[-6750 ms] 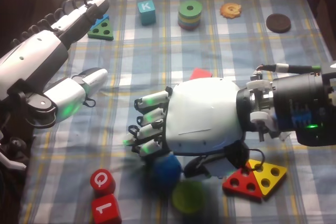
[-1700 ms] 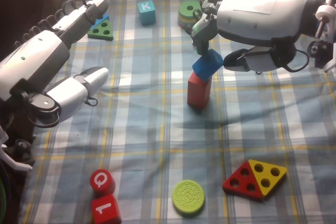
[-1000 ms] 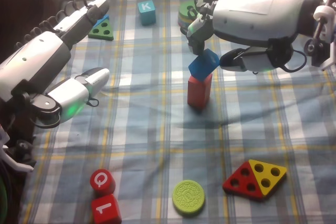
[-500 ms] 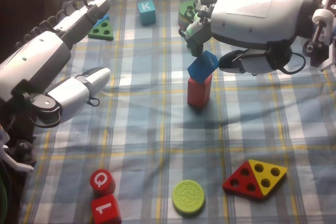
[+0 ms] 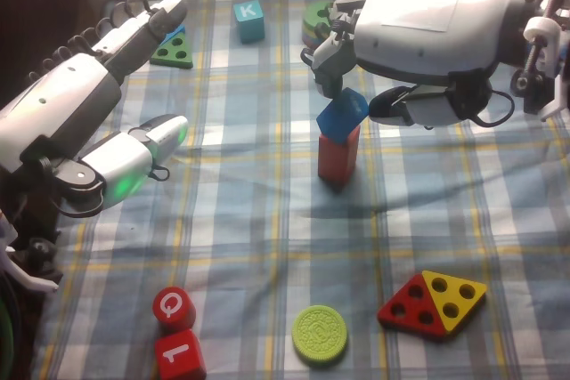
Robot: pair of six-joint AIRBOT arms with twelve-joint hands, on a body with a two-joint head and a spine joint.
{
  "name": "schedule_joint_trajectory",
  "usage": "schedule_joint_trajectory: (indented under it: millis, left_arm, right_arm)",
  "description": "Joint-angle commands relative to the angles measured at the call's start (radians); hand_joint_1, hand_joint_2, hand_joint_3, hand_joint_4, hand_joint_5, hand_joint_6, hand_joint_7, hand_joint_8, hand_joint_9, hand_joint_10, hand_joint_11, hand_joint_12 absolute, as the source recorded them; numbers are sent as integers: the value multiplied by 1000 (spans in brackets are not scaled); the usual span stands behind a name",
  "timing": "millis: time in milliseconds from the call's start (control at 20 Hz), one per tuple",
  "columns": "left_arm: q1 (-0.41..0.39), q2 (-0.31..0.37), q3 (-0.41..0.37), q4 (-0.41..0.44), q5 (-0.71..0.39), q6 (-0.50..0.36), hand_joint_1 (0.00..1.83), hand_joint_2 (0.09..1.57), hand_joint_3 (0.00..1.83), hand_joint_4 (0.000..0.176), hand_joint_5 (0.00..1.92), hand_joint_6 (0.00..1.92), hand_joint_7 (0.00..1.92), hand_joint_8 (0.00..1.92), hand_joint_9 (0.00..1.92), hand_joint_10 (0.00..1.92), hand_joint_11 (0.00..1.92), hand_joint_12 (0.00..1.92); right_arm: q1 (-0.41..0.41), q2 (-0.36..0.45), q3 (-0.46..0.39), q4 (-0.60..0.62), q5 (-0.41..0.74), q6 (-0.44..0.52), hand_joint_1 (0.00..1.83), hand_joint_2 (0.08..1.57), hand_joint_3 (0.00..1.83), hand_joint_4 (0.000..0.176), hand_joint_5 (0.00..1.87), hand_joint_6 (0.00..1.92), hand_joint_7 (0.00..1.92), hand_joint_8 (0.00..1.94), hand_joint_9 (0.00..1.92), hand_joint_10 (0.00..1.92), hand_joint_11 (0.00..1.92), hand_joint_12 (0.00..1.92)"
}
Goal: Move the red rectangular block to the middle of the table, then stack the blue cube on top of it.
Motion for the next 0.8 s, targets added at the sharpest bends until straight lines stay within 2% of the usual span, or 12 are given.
schedule_joint_trajectory:
  millis: [0, 50, 150, 350, 500, 550, 600, 650, 750]
  left_arm:
    - [-5, -5, 4, 33, -121, -7, 919, 1470, 0, 0, 22, 4, 0, 0, 0, 0, 0, 0]
    - [-5, -5, 4, 33, -121, -7, 902, 1467, 0, 0, 31, 6, 0, 0, 0, 0, 0, 0]
    - [-5, -5, 4, 33, -121, -7, 917, 1465, 0, 0, 24, 2, 0, 0, 0, 0, 0, 0]
    - [-5, -6, 4, 33, -122, -7, 884, 1473, 1, 0, 28, 7, 0, 0, 0, 0, 0, 0]
    - [-5, -6, 4, 33, -122, -7, 869, 1478, 2, 12, 15, 0, 0, 0, 0, 0, 0, 0]
    - [-5, -6, 4, 33, -123, -7, 853, 1483, 3, 12, 10, 1, 0, 0, 0, 0, 0, 0]
    - [-5, -6, 4, 33, -123, -7, 850, 1480, 2, 8, 13, 3, 0, 0, 0, 0, 0, 0]
    - [-5, -6, 3, 33, -123, -7, 850, 1482, 2, 3, 8, 1, 0, 0, 0, 0, 0, 0]
    - [-5, -6, 3, 33, -123, -7, 831, 1487, 4, 11, 10, 1, 0, 0, 0, 0, 0, 0]
  right_arm:
    - [17, -5, 2, 12, 102, -6, 1252, 1126, 1, 0, 1045, 684, 922, 1348, 697, 1507, 120, 1921]
    - [17, -5, 2, 12, 102, -6, 1244, 1143, 3, 0, 1002, 755, 891, 1396, 658, 1550, 89, 1921]
    - [17, -7, 2, 10, 102, -6, 1244, 1143, 2, 0, 984, 781, 907, 1374, 650, 1542, 62, 1921]
    - [16, -7, 3, 10, 101, -6, 1246, 1140, 0, 0, 1004, 755, 901, 1380, 650, 1526, 76, 1921]
    - [16, -10, 4, 10, 99, -6, 1250, 1129, 0, 0, 1014, 737, 937, 1321, 642, 1504, 62, 1921]
    - [16, -10, 4, 10, 99, -6, 1253, 1120, 0, 0, 1033, 709, 957, 1288, 656, 1495, 84, 1921]
    - [16, -10, 4, 10, 98, -6, 1245, 1128, 3, 0, 994, 777, 949, 1294, 659, 1484, 77, 1921]
    - [16, -10, 4, 10, 97, -6, 1245, 1135, 3, 0, 996, 758, 924, 1345, 651, 1511, 89, 1898]
    - [16, -10, 4, 10, 97, -6, 1250, 1129, 0, 0, 1009, 742, 940, 1315, 668, 1503, 110, 1904]
